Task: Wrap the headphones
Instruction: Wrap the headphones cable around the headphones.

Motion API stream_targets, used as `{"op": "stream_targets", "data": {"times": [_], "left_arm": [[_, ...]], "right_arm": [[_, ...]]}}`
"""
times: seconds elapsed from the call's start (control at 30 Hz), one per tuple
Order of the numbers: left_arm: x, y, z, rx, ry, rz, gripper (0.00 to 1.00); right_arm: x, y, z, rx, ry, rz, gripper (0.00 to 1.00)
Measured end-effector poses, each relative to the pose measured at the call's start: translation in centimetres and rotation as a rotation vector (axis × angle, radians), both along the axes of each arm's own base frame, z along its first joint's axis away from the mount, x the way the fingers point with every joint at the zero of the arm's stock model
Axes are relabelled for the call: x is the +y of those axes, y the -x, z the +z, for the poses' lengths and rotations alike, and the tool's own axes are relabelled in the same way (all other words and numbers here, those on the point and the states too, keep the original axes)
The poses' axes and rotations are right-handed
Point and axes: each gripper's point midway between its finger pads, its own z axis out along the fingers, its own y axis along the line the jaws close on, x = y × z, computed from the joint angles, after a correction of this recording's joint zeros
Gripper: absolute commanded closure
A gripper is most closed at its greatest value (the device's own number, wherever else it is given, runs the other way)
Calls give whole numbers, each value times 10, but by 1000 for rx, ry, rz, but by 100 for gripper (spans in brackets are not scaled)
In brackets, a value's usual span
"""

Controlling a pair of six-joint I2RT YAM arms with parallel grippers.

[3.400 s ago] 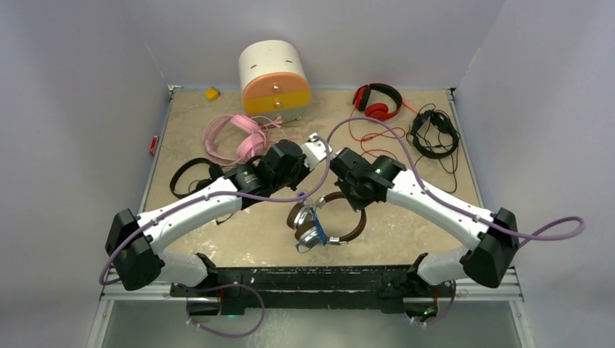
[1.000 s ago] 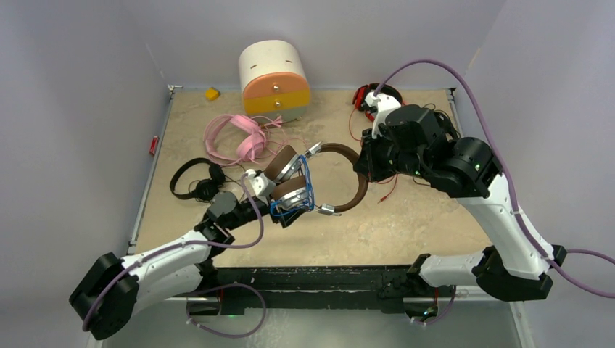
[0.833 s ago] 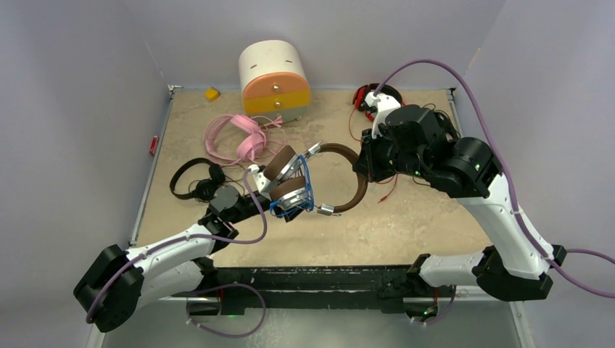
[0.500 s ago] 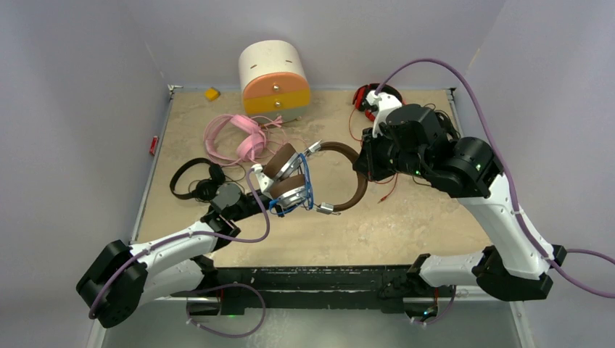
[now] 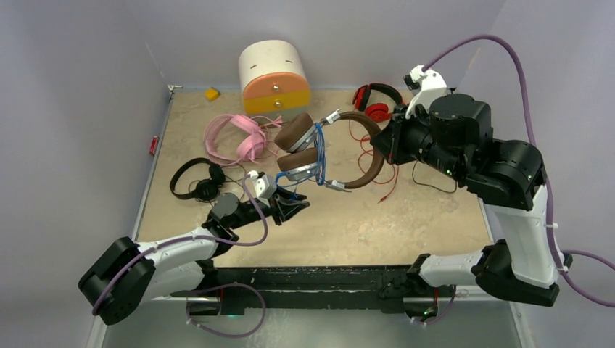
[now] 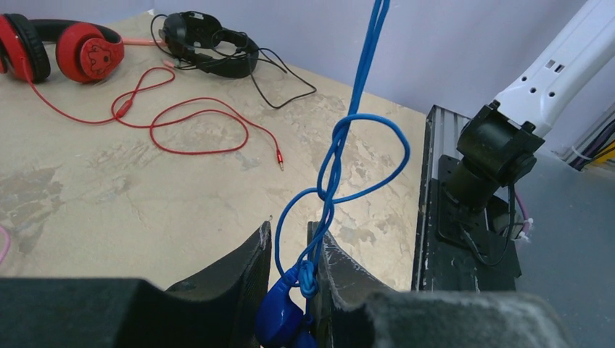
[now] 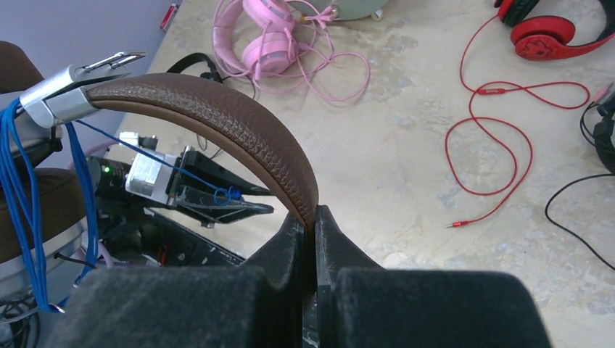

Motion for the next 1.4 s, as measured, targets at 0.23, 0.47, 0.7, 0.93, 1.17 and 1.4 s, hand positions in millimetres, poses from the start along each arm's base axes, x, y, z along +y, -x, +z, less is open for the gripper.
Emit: {"op": "stream_targets", "data": {"times": [0.23, 0.47, 0.7, 0.93, 1.17, 1.4], "left_arm": [[0, 4, -5, 56, 4, -9, 87], [-1, 22, -25, 161, -12, -21, 81], [-9, 42, -38, 259, -61, -50, 81], [-29, 65, -37, 334, -162, -96, 81], [-46, 73, -39, 410, -310, -85, 80], [-59, 59, -7, 392, -484, 17, 80]], "right_arm": [[0, -19, -3, -10, 43, -75, 100], [-16, -42, 1, -67, 123, -208, 100], [-38, -63, -2, -117, 240, -327, 100], [-67, -110, -65, 41, 303, -476, 100], [-62, -131, -111, 143, 286, -528, 100], [-58, -139, -176, 219, 312, -563, 100]]}}
